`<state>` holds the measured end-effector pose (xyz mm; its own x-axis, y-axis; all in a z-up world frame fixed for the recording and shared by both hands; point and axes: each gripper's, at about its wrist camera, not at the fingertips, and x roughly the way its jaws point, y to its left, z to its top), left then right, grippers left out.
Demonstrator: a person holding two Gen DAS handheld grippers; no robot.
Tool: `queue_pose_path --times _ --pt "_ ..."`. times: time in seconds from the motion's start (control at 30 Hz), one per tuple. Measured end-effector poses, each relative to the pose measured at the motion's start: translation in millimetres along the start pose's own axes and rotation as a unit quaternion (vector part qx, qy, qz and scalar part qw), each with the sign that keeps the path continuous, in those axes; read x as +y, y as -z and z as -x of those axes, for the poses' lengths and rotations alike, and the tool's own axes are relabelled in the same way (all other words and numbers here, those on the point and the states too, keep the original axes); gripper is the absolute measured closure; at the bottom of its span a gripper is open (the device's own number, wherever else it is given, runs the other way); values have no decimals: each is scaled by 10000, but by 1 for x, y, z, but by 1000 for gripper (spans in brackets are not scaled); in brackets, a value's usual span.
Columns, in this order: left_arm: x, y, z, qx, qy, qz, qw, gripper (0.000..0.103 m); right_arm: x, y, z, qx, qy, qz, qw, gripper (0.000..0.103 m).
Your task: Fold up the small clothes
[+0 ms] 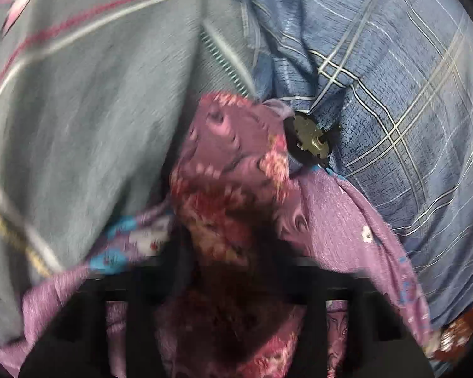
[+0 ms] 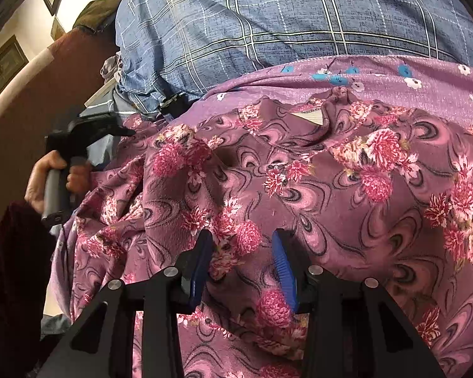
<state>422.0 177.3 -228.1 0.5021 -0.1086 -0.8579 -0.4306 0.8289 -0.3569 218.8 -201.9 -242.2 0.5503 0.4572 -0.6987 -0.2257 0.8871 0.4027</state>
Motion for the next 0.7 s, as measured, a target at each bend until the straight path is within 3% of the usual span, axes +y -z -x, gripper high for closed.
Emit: queue_pose_path --times 0.07,0.27,0.37,0.43,0.5,0.57,0.63,0.7 --pt "-3 -2 1 37 -26 -47 10000 96 -4 -2 2 -3 -52 -125 9999 67" --pt "-42 7 67 -516 549 -786 9941 103 -35 -14 34 -629 -6 -704 9955 64" --pt "-80 18 113 -762 858 -1375 9838 103 -55 -18 49 -854 -48 -1087 9904 64" --pt "-108 28 149 -957 1057 -1919 9710 103 -68 -18 59 -1018 -4 -1286 9865 62" --pt "-131 41 175 -1115 1007 -2351 9603 103 -80 -18 71 -1169 10 -1463 9823 62" --pt "-137 52 193 -1150 975 -2493 9566 102 -87 -18 79 -1246 -15 -1583 9795 62" --pt "-138 55 201 -1133 1138 -2435 9565 103 -94 -16 86 -1317 -20 -1676 9770 62" --pt "-144 68 209 -1101 1309 -2569 9512 103 -99 -15 93 -1366 -16 -1720 9756 62"
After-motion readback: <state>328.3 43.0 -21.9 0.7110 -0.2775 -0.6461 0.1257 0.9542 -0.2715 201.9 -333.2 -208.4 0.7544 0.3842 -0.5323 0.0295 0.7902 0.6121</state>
